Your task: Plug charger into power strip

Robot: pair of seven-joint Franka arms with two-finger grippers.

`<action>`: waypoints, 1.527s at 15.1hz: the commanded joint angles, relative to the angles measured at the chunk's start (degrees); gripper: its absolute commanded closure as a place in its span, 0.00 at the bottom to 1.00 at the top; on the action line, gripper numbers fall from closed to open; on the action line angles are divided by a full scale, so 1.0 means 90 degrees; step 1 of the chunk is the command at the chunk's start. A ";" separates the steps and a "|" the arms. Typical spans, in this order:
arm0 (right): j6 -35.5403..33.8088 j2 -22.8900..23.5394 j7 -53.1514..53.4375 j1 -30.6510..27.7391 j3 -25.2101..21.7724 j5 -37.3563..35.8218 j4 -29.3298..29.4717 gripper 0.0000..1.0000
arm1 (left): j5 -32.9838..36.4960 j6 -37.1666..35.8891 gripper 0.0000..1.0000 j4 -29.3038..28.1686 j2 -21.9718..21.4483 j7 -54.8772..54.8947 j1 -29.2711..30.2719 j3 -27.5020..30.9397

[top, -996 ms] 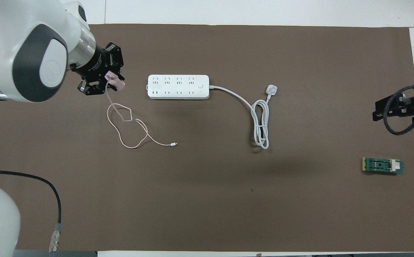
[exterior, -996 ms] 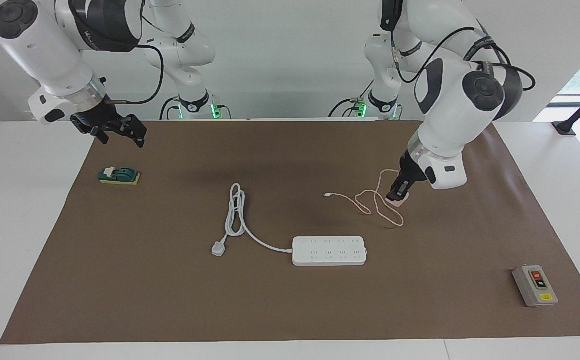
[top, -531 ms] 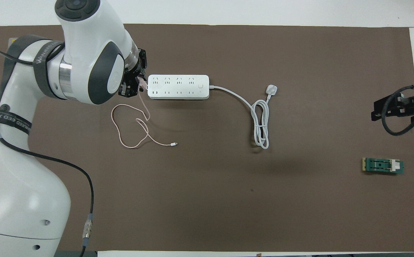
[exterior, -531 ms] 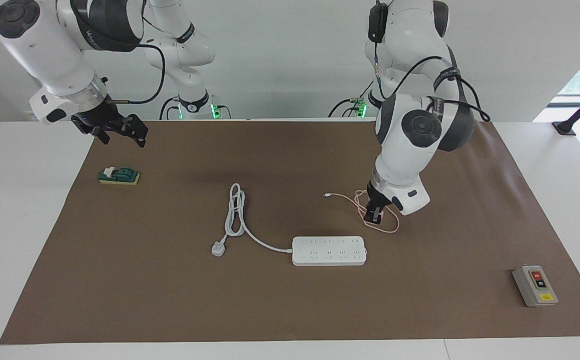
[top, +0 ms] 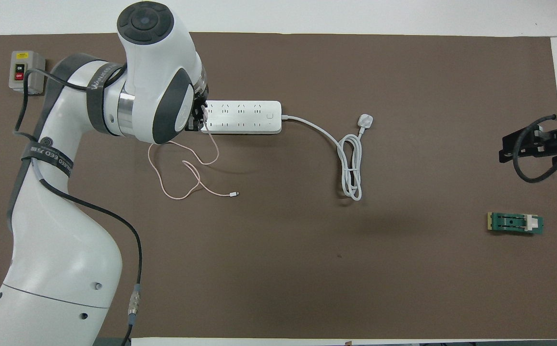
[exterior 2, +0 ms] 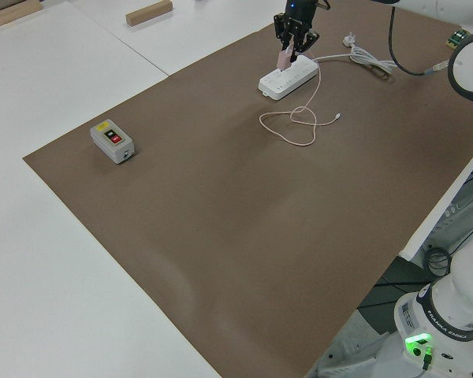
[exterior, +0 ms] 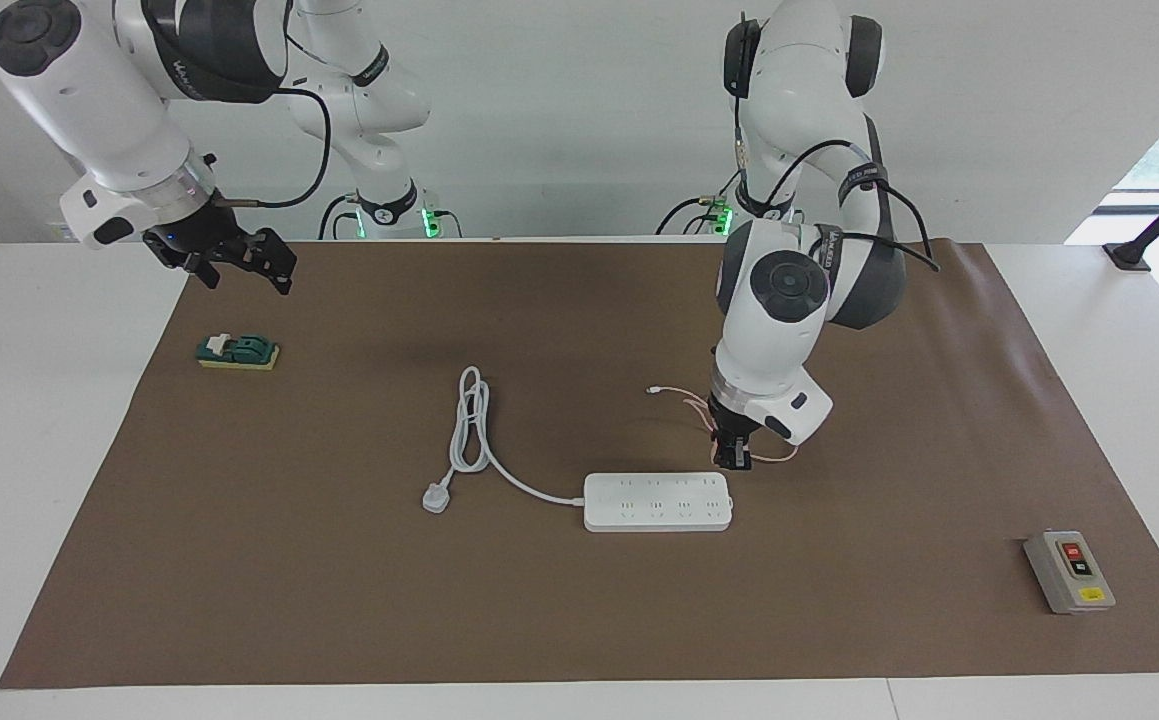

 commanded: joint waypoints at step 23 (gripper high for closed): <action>-0.0098 -0.0057 -0.0203 -0.0070 0.0123 -0.0085 0.0019 0.00 | -0.0648 0.0250 1.00 0.0121 0.0439 0.1452 0.0330 -0.0089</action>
